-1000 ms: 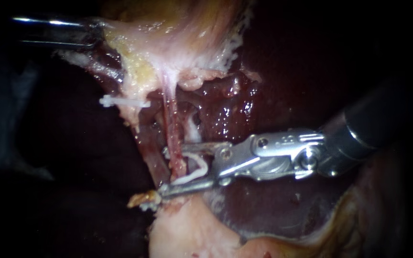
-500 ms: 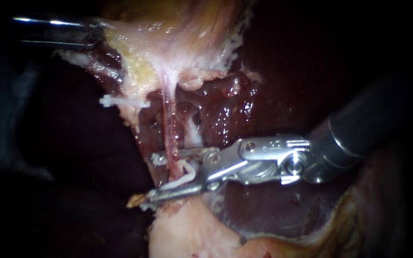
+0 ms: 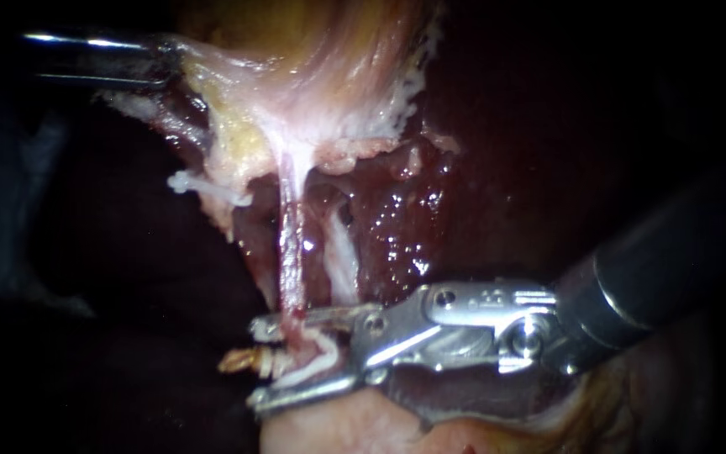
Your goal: Clipping first clip right tube
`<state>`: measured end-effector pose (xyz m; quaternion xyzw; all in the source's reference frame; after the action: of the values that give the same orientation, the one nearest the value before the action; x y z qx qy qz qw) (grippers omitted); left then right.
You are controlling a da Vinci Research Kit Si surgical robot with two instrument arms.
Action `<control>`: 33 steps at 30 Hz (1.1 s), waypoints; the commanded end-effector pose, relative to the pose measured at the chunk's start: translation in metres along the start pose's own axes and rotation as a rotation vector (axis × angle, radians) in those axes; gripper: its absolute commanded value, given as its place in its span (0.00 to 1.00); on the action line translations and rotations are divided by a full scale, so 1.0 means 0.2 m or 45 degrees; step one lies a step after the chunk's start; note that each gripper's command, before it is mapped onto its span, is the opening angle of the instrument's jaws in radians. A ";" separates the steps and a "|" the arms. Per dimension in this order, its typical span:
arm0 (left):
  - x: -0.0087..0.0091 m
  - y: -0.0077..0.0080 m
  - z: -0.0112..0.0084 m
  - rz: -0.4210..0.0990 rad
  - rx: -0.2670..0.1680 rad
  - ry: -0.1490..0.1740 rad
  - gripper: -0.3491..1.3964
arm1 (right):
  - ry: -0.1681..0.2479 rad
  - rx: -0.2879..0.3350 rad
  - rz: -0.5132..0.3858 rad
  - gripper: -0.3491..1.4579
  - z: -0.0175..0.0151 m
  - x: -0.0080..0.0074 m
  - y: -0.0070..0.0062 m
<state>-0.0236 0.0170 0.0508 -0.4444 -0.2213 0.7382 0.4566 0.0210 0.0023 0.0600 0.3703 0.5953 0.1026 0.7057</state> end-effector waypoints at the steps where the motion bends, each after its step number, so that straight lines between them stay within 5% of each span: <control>1: 0.000 0.000 0.000 0.000 0.000 0.000 0.00 | -0.001 0.005 -0.001 0.45 0.000 0.000 0.000; 11: 0.000 0.000 0.000 0.000 0.000 0.000 0.00 | 0.006 -0.021 0.046 0.31 -0.003 0.001 0.005; 16: 0.000 0.000 0.000 0.000 0.000 0.000 0.00 | 0.017 -0.039 0.073 0.08 -0.008 0.002 0.006; 18: 0.000 0.000 0.000 0.000 0.000 0.000 0.00 | 0.019 -0.039 0.195 0.00 -0.010 0.003 0.007; 24: 0.000 0.000 0.000 0.000 0.000 0.000 0.00 | -0.031 -0.055 0.264 0.00 -0.014 0.001 0.008; 33: 0.000 -0.001 0.000 0.000 0.000 0.000 0.00 | -0.032 -0.055 0.262 0.00 -0.014 -0.001 0.009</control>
<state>-0.0236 0.0171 0.0509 -0.4446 -0.2213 0.7381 0.4566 0.0189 0.0046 0.0611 0.4154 0.5430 0.1828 0.7065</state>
